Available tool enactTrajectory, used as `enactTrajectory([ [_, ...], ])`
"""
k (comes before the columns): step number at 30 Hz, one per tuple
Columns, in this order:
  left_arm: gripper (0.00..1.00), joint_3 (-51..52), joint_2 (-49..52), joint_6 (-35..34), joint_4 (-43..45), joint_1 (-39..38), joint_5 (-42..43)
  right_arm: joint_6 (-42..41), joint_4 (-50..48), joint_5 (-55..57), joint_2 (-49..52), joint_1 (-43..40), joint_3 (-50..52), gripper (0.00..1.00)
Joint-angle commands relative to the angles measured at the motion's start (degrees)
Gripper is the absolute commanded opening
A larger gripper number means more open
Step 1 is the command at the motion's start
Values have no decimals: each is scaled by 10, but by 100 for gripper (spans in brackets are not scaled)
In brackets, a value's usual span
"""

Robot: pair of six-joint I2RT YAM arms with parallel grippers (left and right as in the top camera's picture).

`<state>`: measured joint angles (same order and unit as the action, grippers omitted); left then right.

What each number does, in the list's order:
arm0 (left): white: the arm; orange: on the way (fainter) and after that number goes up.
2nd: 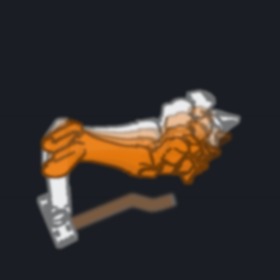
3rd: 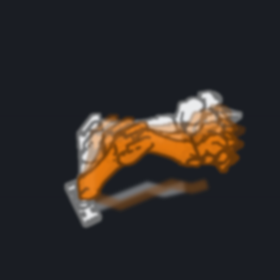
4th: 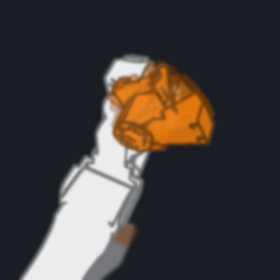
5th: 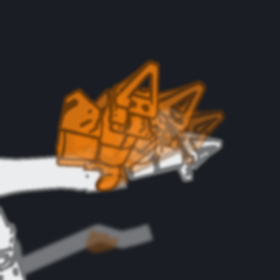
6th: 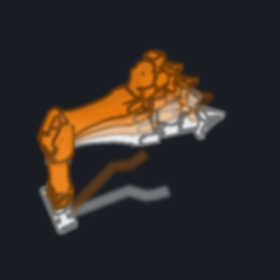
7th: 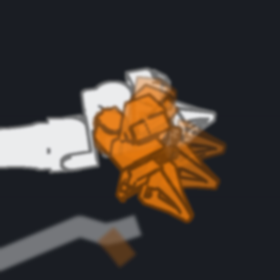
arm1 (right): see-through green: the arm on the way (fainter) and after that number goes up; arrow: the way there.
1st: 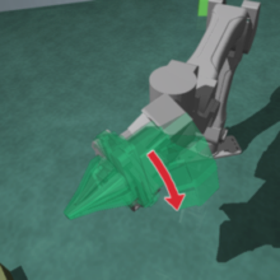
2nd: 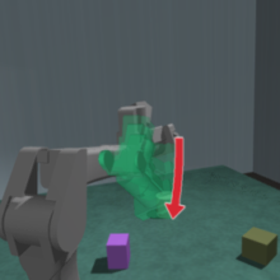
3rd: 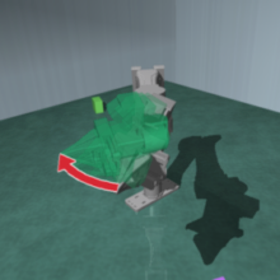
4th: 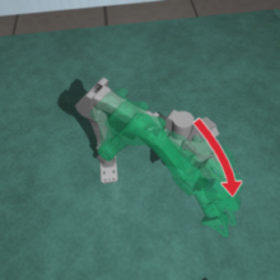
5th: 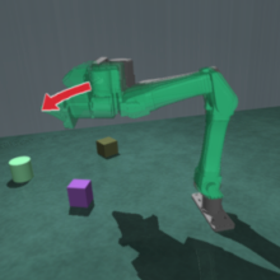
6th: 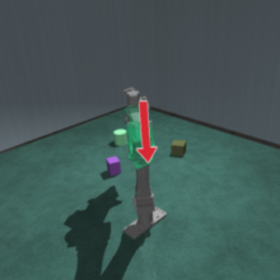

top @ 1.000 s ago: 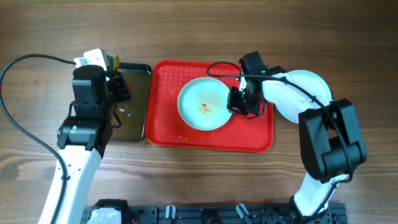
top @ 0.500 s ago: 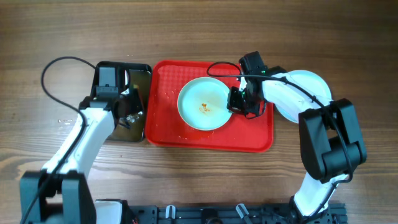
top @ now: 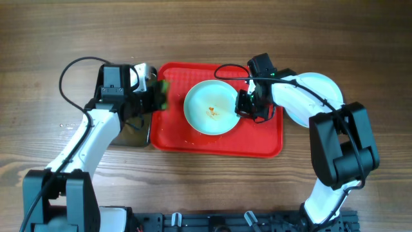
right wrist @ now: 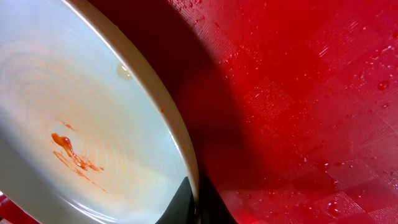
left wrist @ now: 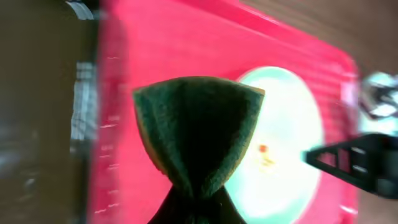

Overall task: Clean dirty plates on tray and stack at the side
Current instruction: 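Wipe the back plate with the sponge held in the left gripper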

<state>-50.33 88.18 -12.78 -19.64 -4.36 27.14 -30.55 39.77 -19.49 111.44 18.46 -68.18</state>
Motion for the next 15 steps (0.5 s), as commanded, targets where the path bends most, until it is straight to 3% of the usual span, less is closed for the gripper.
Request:
enactTrajectory([
  [1, 4, -4, -3, -37, 23, -37, 73, 5, 1, 16, 14, 1, 4, 4],
  [8, 4, -4, 66, -154, 134, -144, 78, 6, 1, 16, 14, 1, 4, 4],
  [15, 4, -4, 149, -210, 248, -238, 84, 6, 1, 16, 14, 1, 4, 4],
])
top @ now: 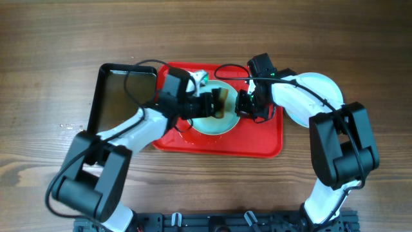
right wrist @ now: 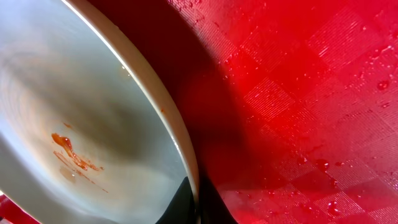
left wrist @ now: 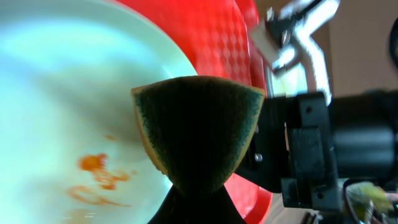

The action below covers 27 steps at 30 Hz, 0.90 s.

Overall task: Clean dirty plates on tray and stack at the side
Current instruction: 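Wipe the back plate with the sponge held in the left gripper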

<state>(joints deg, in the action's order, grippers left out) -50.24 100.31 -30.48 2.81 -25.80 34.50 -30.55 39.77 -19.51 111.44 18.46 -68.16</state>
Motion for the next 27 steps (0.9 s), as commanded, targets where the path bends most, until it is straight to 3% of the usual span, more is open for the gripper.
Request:
enactTrajectory([
  [1, 4, -5, 38, -33, 34, -31, 7, 6, 1, 16, 14, 1, 4, 4],
  [7, 4, -5, 83, -34, 51, -47, -54, 8, 2, 16, 14, 1, 4, 4],
  [9, 4, -5, 87, -34, 30, -46, -116, 7, 4, 14, 14, 1, 4, 4],
  [15, 4, -5, 87, -35, -38, -21, -200, 8, 6, 14, 14, 1, 4, 4],
  [23, 4, -5, 75, -14, -73, 48, -183, 10, 8, 15, 14, 1, 4, 4],
  [27, 4, -5, -17, 23, -117, 49, -157, 19, 8, 17, 14, 1, 4, 4],
])
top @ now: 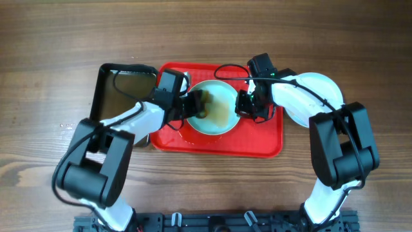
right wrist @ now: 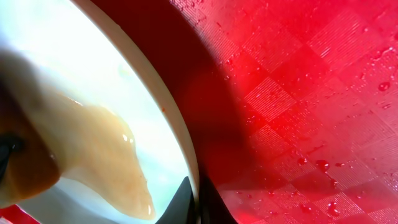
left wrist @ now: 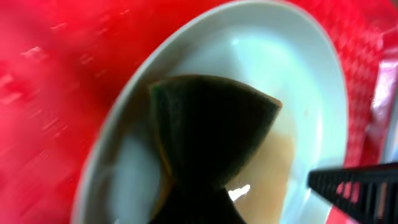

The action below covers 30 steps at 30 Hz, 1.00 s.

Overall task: Clean dirty plates on tray and stack at the side
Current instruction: 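Wipe the back plate with the sponge held in the left gripper, then return the sponge to the black water tray with the left gripper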

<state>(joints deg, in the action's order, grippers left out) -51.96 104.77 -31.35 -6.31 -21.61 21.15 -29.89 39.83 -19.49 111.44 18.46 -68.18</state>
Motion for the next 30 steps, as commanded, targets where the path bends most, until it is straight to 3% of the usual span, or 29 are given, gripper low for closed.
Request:
enactTrajectory([
  [1, 4, 12, -91, 36, -39, 7, -23, 12, 7, 16, 14, 1, 4, 4],
  [5, 4, 12, -188, 46, -102, 20, -54, 12, 5, 16, 14, 1, 4, 4],
  [12, 4, 12, -216, 91, -193, 123, -276, 12, 7, 16, 14, 1, 4, 4],
  [15, 4, 12, -210, 228, -187, 160, -285, 13, 7, 16, 14, 1, 4, 4],
  [17, 4, 14, -197, 273, -190, 170, -285, 13, 7, 16, 14, 1, 4, 4],
  [25, 6, 14, -111, 281, -193, 171, -285, 13, 7, 16, 14, 1, 4, 4],
  [27, 38, 14, -110, 281, -198, 171, -285, 13, 7, 16, 14, 1, 4, 4],
  [30, 68, 14, -110, 281, -195, 171, -285, 14, 7, 16, 14, 1, 4, 4],
])
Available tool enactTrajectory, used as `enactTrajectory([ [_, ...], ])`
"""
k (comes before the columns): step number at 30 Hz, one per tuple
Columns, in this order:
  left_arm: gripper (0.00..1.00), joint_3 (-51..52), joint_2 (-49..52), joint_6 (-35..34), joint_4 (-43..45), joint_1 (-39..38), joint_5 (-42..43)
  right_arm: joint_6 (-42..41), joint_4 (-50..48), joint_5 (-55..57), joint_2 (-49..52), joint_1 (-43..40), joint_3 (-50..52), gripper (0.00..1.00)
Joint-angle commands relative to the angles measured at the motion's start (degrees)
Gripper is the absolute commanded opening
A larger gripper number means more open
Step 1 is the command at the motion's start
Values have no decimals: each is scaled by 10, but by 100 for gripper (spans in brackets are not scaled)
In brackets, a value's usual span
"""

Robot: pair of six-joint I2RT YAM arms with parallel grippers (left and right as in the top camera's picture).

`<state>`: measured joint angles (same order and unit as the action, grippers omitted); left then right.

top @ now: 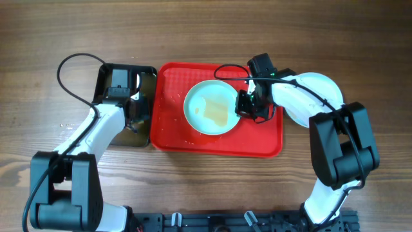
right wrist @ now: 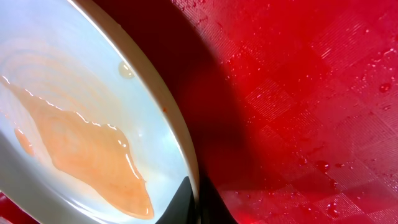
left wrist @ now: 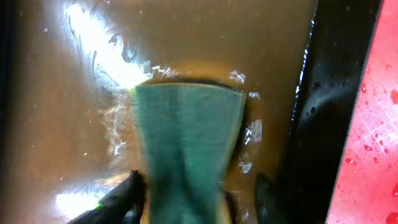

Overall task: Clean dirty plates on tray and stack at the side
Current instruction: 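Return the sponge to the black water tray with the left gripper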

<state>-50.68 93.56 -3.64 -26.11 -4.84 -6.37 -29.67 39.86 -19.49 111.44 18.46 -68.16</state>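
Observation:
A pale green plate (top: 201, 96) lies on the red tray (top: 257, 138), with a brownish puddle of dirty water (right wrist: 81, 149) across its middle. My right gripper (right wrist: 198, 194) is shut on the plate's right rim. At the left, my left gripper (left wrist: 196, 190) reaches down into the black basin (top: 102, 72) of brown water. Its fingers stand apart on either side of the green sponge (left wrist: 186, 137), which lies flat and unpinched in the water.
A white plate (top: 320, 87) sits on the wooden table right of the tray, partly under my right arm. Water drops dot the tray floor (right wrist: 311, 93). The basin's black rim (left wrist: 329, 93) borders the tray's left edge.
My left gripper has left the plate and is now in the basin, open, with the sponge flat in the brown water. The plate shows a brownish puddle. The right gripper has not moved.
My left gripper held the folded sponge at the tray's left edge while the right gripper pinched the rim of the sauce-stained plate. Then the sponge was over the stain, then pressed into the plate. Now the stain is a thin brown puddle and the sponge lies in the basin.

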Motion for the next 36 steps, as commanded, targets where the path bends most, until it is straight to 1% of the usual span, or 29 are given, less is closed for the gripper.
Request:
enactTrajectory([
  [1, 69, 1, 2, 4, 7, 3, -10, 11, 7, 16, 14, 1, 4, 4],
  [5, 73, 1, 2, 4, 45, 5, -15, 11, 7, 16, 14, 1, 4, 4],
  [7, 74, 1, 3, 4, 56, 11, -17, 11, 7, 16, 14, 1, 4, 4],
  [12, 74, 1, 45, 2, 64, 28, -14, 12, 5, 16, 14, 1, 4, 4],
  [15, 73, 1, 73, 2, 75, 28, 43, 11, 3, 16, 14, 1, 4, 4],
  [16, 71, 1, 76, 2, 80, 28, 66, 11, 3, 16, 14, 1, 4, 4],
  [17, 63, 1, 77, 2, 83, 28, 79, 12, 3, 16, 14, 1, 4, 4],
  [18, 39, 1, 77, 2, 85, 28, 81, 12, 3, 16, 14, 1, 4, 4],
  [19, 12, 1, 77, 2, 85, 28, 80, 11, 3, 16, 14, 1, 4, 4],
  [20, 4, 1, 77, 2, 83, 28, 80, 12, 3, 16, 14, 1, 4, 4],
  [25, 4, -4, 54, 0, 86, 28, 80, 12, 3, 16, 14, 1, 4, 4],
  [26, 7, -4, 51, 0, 85, 28, 77, 12, 3, 16, 14, 1, 4, 4],
  [27, 47, -3, 45, 0, 82, 28, 71, 12, 3, 16, 14, 1, 4, 4],
  [28, 61, -3, 42, 0, 71, 28, 69, 12, 3, 16, 14, 1, 4, 4],
  [33, 61, -3, 42, -11, -32, 28, 70, 12, 3, 16, 14, 1, 4, 4],
  [34, 60, -3, 43, -13, -39, 28, 70, 12, 3, 16, 14, 1, 4, 4],
  [36, 53, -2, 43, -13, -40, 28, 70, 12, 3, 16, 14, 1, 4, 4],
])
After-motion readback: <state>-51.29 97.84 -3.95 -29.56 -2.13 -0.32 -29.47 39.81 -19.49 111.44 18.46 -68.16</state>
